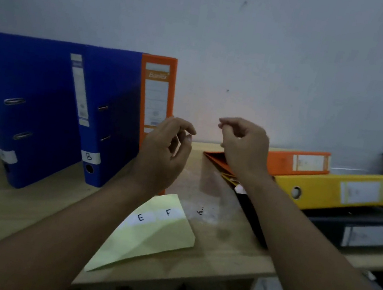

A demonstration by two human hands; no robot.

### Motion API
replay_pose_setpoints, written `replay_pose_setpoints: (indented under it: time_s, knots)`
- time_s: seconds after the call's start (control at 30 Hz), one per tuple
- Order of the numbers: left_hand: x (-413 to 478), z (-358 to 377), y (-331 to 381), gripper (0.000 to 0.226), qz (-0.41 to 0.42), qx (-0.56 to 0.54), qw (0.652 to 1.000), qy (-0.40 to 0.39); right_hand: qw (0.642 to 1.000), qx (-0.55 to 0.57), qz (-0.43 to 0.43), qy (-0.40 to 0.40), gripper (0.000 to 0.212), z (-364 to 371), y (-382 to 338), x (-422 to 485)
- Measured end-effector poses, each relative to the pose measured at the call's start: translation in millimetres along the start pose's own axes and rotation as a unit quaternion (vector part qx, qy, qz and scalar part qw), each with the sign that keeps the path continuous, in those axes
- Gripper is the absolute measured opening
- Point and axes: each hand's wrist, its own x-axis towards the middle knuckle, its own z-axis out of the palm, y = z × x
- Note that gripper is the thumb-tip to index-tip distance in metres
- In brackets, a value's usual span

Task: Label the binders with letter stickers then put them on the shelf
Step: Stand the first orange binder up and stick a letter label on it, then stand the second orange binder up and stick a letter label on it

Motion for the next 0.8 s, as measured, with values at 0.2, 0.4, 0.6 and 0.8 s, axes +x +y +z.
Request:
replay_pose_setpoints:
  time_s: [0.2, 0.4, 0.6, 0.8]
  knots:
    - [11.0, 48.2, 5.8, 0.024, -0.071, -0.004, 0.989, -0.129, 0.989, -0.138, 0.022, -0.037, 0.024, -93.1, 12.2, 42.5]
    - [17.8, 94.0, -6.3, 0.053, -0.125, 0.063, 0.955, -0.260, 0.958, -0.222, 0.140, -0.118, 0.080, -138.0, 47.6, 61.9]
    - [34.7, 144.0, -27.4, 0.074, -0.155, 0.094, 0.934, -0.308, 0.919, -0.306, 0.169, -0.183, 0.097, -139.4, 83.4, 71.8]
    - [51.1, 186.0, -41.9, 0.088, -0.174, 0.133, 0.910, -0.353, 0.883, -0.346, 0.197, -0.248, 0.104, -136.6, 99.7, 84.6]
